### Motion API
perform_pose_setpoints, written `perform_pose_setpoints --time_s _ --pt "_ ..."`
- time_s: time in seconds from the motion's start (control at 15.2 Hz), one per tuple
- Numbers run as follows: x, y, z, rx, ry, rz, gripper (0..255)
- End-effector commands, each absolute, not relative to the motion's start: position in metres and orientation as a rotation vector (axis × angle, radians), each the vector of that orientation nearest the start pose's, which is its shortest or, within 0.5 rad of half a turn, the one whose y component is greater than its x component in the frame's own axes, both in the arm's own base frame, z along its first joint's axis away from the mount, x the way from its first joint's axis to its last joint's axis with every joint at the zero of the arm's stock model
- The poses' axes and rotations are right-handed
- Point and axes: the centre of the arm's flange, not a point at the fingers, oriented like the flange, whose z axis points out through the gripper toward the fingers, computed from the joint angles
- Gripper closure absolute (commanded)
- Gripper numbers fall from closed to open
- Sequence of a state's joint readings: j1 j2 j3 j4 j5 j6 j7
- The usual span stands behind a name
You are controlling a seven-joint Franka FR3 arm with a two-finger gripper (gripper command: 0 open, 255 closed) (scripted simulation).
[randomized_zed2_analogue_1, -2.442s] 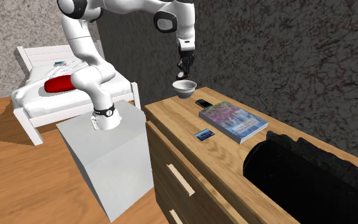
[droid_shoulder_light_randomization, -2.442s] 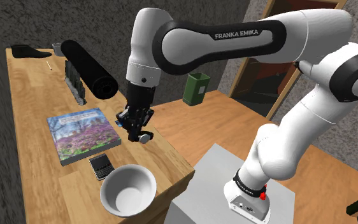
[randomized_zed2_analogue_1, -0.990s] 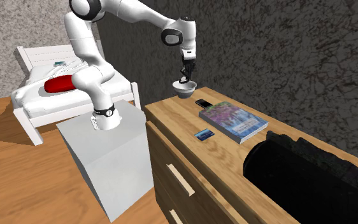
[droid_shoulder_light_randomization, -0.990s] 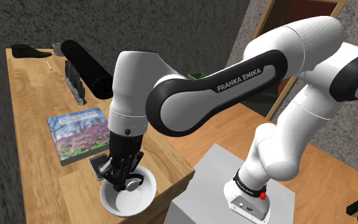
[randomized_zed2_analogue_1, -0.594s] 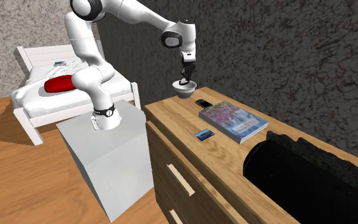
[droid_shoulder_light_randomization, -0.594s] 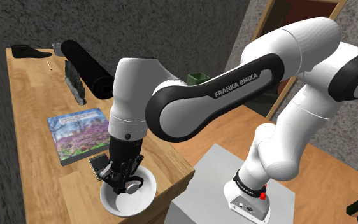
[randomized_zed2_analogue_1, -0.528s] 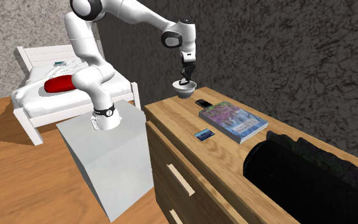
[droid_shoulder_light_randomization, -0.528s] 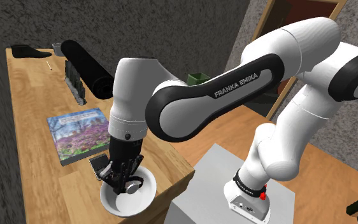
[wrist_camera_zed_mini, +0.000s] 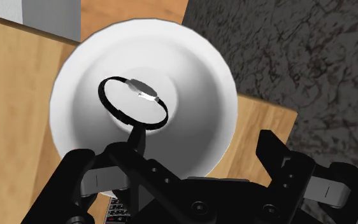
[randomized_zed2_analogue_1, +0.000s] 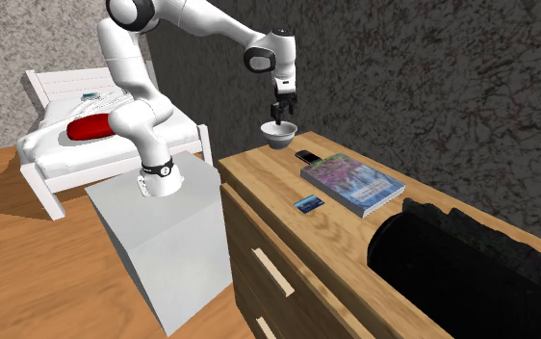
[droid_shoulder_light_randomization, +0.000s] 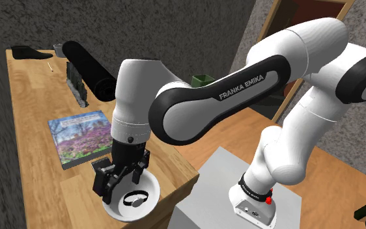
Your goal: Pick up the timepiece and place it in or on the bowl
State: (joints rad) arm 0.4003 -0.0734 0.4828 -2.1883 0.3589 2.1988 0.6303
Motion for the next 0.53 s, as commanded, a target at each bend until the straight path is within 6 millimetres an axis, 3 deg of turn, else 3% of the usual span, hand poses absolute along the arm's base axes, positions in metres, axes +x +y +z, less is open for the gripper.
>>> perform_pose_setpoints --time_s 0.0,0.2,0.46 --pt "0.326 0.415 0.436 -2.89 -0.075 0.181 0" --pt "0.331 0.406 0.472 -2.89 -0.075 0.181 0" --pt "0.331 0.406 0.472 -2.89 -0.075 0.181 0"
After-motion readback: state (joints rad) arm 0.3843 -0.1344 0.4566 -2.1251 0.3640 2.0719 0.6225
